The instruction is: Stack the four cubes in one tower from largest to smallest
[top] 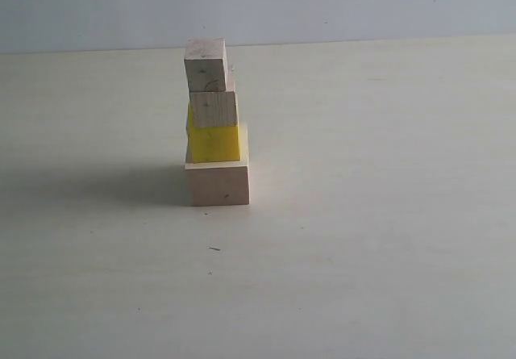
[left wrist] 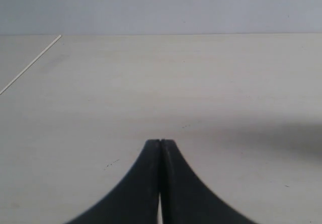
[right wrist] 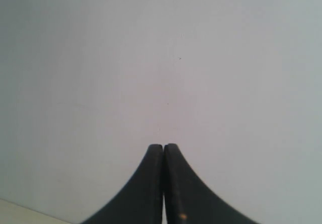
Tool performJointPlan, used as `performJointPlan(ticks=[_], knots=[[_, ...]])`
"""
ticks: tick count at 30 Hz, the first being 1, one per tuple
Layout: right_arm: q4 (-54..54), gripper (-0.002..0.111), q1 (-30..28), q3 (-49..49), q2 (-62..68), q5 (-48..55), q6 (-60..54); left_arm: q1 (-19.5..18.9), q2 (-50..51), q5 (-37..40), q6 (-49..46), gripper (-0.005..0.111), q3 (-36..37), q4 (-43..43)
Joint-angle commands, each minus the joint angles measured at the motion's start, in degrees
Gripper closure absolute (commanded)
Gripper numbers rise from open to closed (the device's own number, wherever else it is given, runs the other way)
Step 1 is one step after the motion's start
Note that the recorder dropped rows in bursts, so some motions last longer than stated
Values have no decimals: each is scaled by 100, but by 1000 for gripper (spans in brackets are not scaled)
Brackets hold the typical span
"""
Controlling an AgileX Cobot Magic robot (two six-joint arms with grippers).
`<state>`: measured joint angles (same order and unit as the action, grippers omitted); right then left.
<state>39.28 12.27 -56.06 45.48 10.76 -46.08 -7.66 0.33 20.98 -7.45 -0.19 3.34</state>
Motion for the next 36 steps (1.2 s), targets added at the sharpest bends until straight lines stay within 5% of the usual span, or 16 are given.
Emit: performJointPlan(ticks=[1, 8, 12, 17, 22, 36], knots=[[-36, 108, -24, 21, -3, -55, 20, 40, -33, -7, 45, 107, 19, 3], [-143, 108, -24, 21, -142, -17, -53, 40, -33, -7, 45, 107, 19, 3], [-992, 108, -260, 34, -759, 949, 50, 40, -33, -7, 45, 107, 19, 3], [-2357, 108, -1120, 457, -1720, 1174, 2030, 40, -33, -7, 45, 107, 19, 3], [-3928, 108, -1331, 969, -2135, 1354, 4073, 40, -33, -7, 45, 107, 19, 3], [-3964, 108, -1331, 3618, -2956, 817, 4665, 40, -33, -7, 45, 107, 19, 3]])
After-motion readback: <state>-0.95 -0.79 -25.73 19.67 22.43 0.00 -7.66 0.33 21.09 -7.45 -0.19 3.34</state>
